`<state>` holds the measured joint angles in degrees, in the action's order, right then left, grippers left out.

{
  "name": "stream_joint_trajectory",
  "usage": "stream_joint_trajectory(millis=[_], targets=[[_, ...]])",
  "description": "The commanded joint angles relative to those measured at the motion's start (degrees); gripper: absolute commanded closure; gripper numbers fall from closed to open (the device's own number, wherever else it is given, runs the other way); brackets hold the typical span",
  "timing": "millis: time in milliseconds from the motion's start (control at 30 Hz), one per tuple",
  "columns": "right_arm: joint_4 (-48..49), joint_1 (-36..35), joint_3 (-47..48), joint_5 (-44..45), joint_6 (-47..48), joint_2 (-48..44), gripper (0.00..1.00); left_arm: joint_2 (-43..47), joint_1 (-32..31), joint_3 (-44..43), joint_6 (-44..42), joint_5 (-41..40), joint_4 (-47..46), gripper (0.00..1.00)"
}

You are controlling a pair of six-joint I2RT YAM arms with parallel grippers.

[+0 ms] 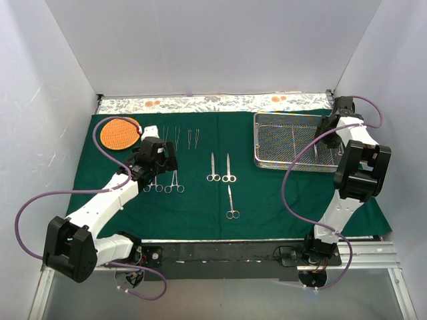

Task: Open and lay out the surgical kit
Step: Pick up the medical item from the container.

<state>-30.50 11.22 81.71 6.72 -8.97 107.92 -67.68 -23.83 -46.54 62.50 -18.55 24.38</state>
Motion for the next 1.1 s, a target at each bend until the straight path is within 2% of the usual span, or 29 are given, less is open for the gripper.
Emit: stream_joint_trajectory(millis=[0, 33, 133, 367, 533, 800, 1067], targets=[[-0.96, 0.99, 4.07, -3.2, 6.84, 2.55, 0.46, 3.43, 0.11, 4.52, -2.64, -2.81, -8.37, 0.14], [-1.05, 0.99, 4.33, -3.55, 7.73, 3.08, 0.5, 4.3, 0.19, 5.32, -3.26, -3.16, -9.26, 0.14], [-1.14, 0.99, 5.47, -6.1, 11.34, 4.84, 0.56, 5.71, 0.11, 7.69, -4.58, -4.65, -11.72, 0.14], [-2.45, 0.99, 7.49, -8.92, 13.98, 9.14, 0.57, 6.95, 0.11, 10.59, -5.99, -5.54, -14.36, 0.14], [-3.86, 0.99, 8.29, -8.31, 14.77, 11.17, 0.65, 7.12, 0.19, 10.86, -5.9, -5.18, -14.54, 0.14], [-4.57, -0.06, 5.13, -6.98, 16.97, 12.49, 0.7, 7.56, 0.1, 12.61, -5.72, -5.18, -15.76, 0.14], [-4.13, -1.64, 4.95, -4.17, 17.23, 10.04, 0.99, 9.05, 0.1, 14.64, -6.6, -6.76, -17.88, 0.14]])
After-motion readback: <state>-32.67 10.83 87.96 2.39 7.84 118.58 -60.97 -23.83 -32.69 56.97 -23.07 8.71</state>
